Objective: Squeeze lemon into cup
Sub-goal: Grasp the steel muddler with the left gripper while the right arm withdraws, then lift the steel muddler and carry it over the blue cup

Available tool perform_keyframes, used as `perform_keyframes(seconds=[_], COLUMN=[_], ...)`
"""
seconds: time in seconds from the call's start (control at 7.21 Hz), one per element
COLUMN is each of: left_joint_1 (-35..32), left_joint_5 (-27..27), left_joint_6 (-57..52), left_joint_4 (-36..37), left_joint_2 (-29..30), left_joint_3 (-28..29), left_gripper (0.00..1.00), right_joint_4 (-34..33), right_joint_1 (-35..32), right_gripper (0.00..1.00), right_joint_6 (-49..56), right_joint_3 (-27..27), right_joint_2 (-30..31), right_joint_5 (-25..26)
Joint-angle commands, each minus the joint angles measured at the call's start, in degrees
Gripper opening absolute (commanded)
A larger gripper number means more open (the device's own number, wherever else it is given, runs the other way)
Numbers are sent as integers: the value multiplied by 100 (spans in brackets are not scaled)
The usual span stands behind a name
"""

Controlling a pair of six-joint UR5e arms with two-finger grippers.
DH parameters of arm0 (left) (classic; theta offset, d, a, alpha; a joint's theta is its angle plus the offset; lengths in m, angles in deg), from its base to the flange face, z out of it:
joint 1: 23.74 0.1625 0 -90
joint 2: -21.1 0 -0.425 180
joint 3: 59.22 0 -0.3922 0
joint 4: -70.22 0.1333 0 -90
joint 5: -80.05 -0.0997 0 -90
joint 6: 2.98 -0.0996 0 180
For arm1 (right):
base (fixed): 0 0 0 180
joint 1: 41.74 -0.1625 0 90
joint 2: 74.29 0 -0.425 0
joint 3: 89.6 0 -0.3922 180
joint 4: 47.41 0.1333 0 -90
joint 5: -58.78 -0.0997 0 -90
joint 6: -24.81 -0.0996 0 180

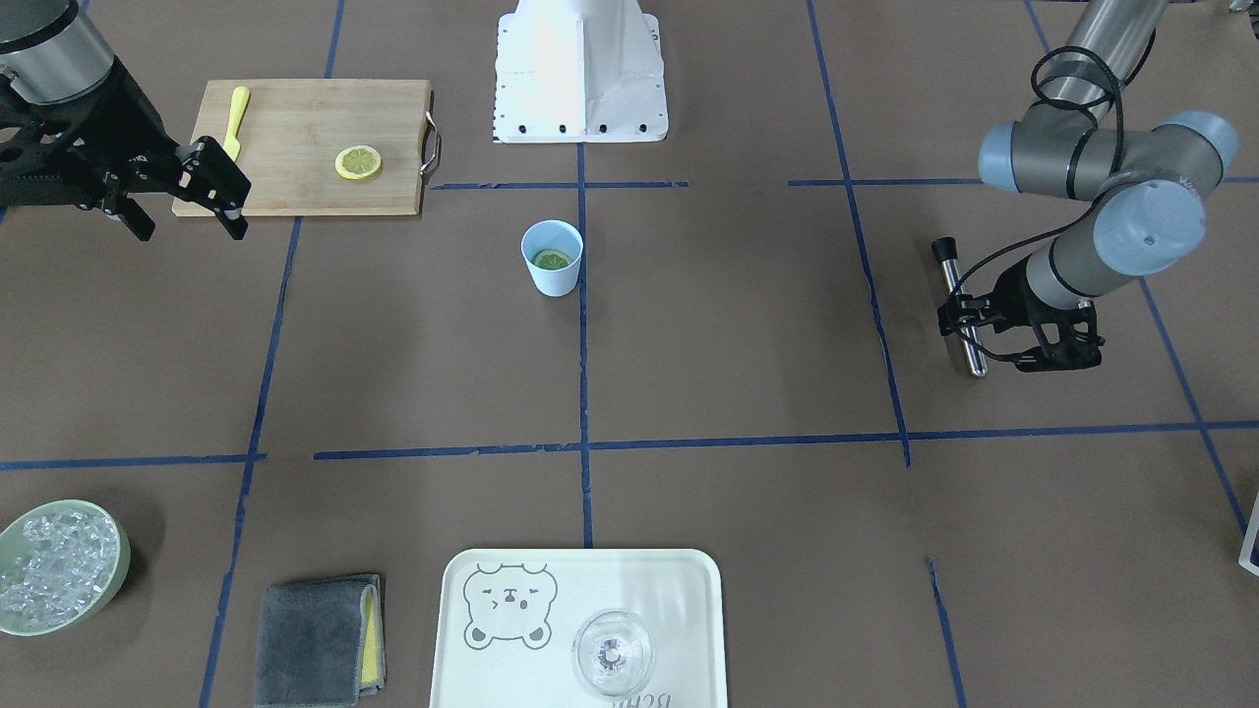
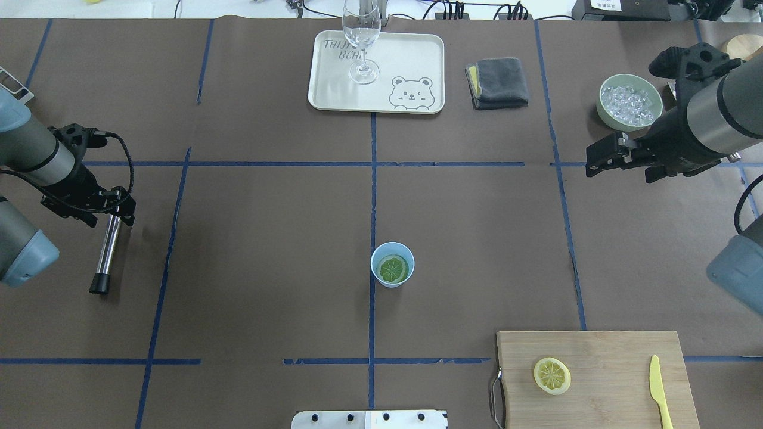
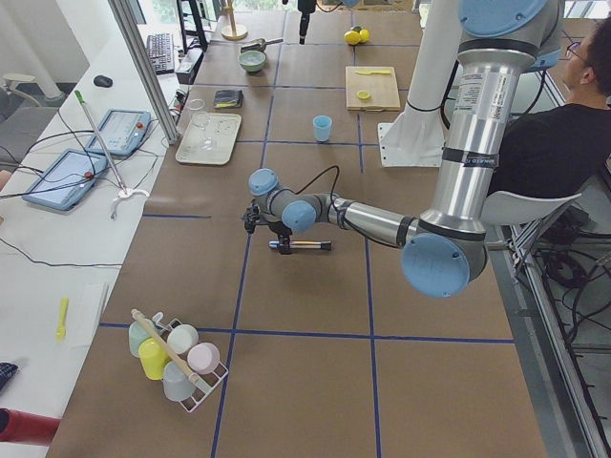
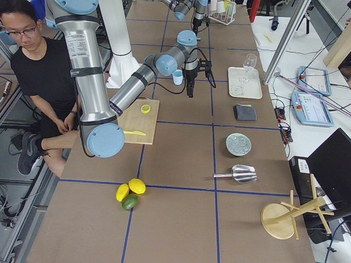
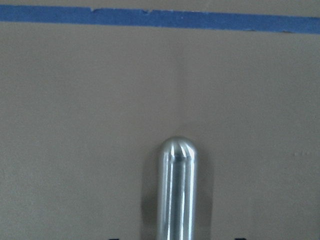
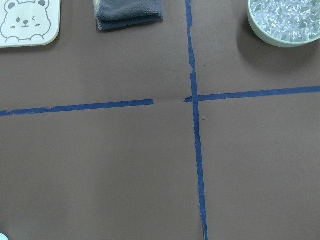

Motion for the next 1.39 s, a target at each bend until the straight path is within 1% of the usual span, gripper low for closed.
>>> perform_keyframes(seconds=[0.0, 0.14, 0.28, 0.42, 0.69, 0.83, 0.97, 1.11, 1.25], left_joint_1=[4, 4, 4, 4, -40, -40, 3, 4, 204], left_joint_5=[0, 0, 0, -9, -35, -949, -1985, -2108, -2527], left_joint_6=[4, 12, 4, -14, -32, 3, 65, 30, 39], left_joint_4=[-3, -3, -3, -3, 15, -3, 6, -11, -3], left_joint_2=[14, 5, 5, -21, -92, -57, -13, 5, 257], left_joint_3=[36, 37, 19, -59, -891, -1400, -1805, -2122, -2447], left_gripper=[33, 7, 0, 0, 0, 0, 0, 0, 0], right_joint_4=[2, 2, 2, 2, 2, -7, 2, 2, 2], right_joint_1=[-36, -36, -44, -97, -150, -193, -324, -421, -483], right_gripper=[100, 100, 100, 100, 100, 100, 100, 100, 100], right_joint_6=[9, 0, 0, 9, 18, 18, 61, 140, 141], right_joint_3=[-12, -12, -21, -30, -30, -30, -21, -21, -21], right_joint_2=[3, 3, 11, 20, 38, 73, 125, 169, 178], right_joint_5=[-5, -5, -5, -5, -5, -66, -292, -399, -470])
